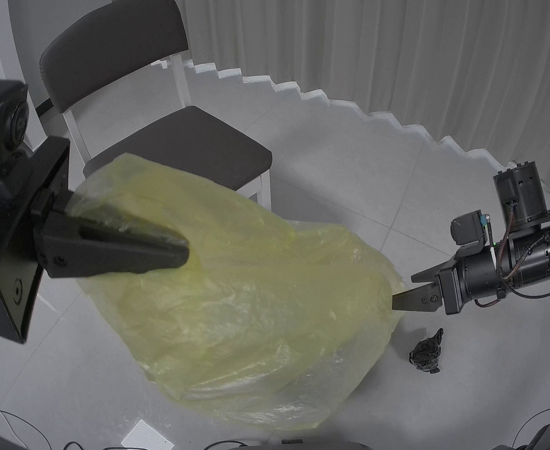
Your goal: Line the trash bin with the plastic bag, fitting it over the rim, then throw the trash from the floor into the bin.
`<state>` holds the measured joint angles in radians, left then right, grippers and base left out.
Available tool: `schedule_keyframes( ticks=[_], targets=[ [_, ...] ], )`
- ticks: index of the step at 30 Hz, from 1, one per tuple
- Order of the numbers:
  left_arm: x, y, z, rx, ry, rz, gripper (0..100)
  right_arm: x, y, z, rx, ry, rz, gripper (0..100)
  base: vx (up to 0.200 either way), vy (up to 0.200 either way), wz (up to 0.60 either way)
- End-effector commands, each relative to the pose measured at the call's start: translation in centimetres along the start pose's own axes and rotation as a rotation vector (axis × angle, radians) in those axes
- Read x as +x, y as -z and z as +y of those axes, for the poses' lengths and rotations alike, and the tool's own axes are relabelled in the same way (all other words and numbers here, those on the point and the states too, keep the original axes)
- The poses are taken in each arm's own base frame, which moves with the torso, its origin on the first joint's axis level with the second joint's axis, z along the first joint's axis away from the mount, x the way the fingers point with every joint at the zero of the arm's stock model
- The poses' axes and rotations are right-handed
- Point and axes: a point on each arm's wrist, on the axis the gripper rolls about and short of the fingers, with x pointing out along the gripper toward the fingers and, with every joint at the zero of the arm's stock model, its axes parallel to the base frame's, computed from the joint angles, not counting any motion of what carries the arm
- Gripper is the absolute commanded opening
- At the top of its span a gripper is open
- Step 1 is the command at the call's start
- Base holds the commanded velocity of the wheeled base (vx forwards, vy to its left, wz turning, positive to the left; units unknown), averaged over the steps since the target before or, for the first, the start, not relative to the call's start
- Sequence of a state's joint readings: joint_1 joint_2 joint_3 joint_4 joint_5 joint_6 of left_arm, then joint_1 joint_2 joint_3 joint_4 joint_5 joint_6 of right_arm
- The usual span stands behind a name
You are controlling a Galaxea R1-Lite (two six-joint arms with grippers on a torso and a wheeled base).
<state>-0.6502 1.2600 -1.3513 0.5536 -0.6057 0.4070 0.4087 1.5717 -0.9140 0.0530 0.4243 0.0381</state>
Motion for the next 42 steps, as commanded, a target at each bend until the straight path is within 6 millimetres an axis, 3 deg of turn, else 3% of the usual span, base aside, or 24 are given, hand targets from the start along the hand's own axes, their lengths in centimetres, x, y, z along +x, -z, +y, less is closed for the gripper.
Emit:
schedule_keyframes(
  ticks=[1, 9, 18, 25, 26, 42],
  targets=[
    [0.1, 0.0, 0.1, -0.001, 0.002, 0.003, 0, 1.6, -1.2, -0.9, 0.011, 0.004, -0.004, 100, 0.000, 0.000, 0.00],
    [0.2, 0.4, 0.2, -0.012, -0.001, 0.014, 0, 0.7, -3.2, -1.3, -0.001, 0.018, -0.069, 100, 0.000, 0.000, 0.00],
    [0.5, 0.2, 0.4, 0.006, -0.006, -0.012, 0, 3.4, -2.9, -2.4, 0.014, 0.016, -0.014, 100, 0.000, 0.000, 0.00],
    [0.6, 0.4, 0.5, 0.001, -0.007, -0.007, 0, 3.1, -2.7, -2.2, 0.012, 0.015, -0.010, 100, 0.000, 0.000, 0.00],
    [0.7, 0.5, 0.6, -0.001, -0.008, -0.004, 0, 2.9, -2.8, -2.1, 0.010, 0.015, -0.014, 0, 0.000, 0.000, 0.00],
    [1.6, 0.9, 1.5, -0.012, -0.038, -0.011, 0, 3.1, -2.5, -1.4, 0.005, -0.005, 0.008, 0, 0.000, 0.000, 0.00]
  ],
)
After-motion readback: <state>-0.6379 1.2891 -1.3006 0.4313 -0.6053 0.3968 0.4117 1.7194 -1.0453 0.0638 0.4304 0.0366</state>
